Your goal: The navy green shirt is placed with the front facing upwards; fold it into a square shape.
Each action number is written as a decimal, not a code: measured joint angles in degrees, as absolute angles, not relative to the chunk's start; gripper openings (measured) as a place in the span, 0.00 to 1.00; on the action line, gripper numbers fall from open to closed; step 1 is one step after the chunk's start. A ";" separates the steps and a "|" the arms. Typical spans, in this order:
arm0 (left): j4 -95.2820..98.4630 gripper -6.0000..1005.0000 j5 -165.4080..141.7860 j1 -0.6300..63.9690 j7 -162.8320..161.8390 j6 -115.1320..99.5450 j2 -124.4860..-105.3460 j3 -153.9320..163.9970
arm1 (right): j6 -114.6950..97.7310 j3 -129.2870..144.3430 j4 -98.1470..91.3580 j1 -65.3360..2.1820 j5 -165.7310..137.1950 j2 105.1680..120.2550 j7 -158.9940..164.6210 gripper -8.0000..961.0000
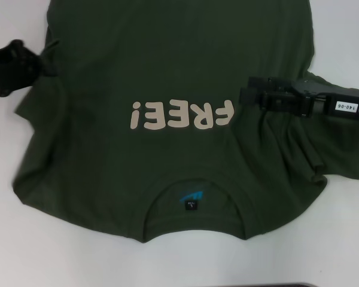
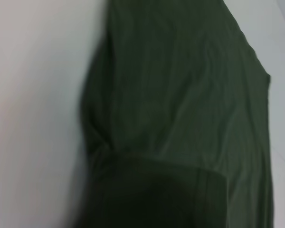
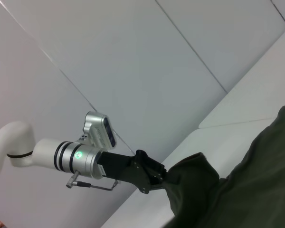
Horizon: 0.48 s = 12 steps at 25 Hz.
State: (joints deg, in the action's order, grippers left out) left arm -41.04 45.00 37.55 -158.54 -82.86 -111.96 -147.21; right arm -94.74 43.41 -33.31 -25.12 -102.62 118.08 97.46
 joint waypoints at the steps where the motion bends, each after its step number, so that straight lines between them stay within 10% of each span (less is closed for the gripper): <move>1: -41.04 0.01 45.00 37.90 -158.64 -82.80 -112.39 -147.23 | -94.74 43.42 -33.31 -25.08 -102.65 118.06 97.44 0.97; 12: -40.20 0.03 44.95 41.45 -158.77 -77.29 -116.60 -145.31 | -94.74 43.51 -32.86 -24.59 -102.80 118.03 97.27 0.97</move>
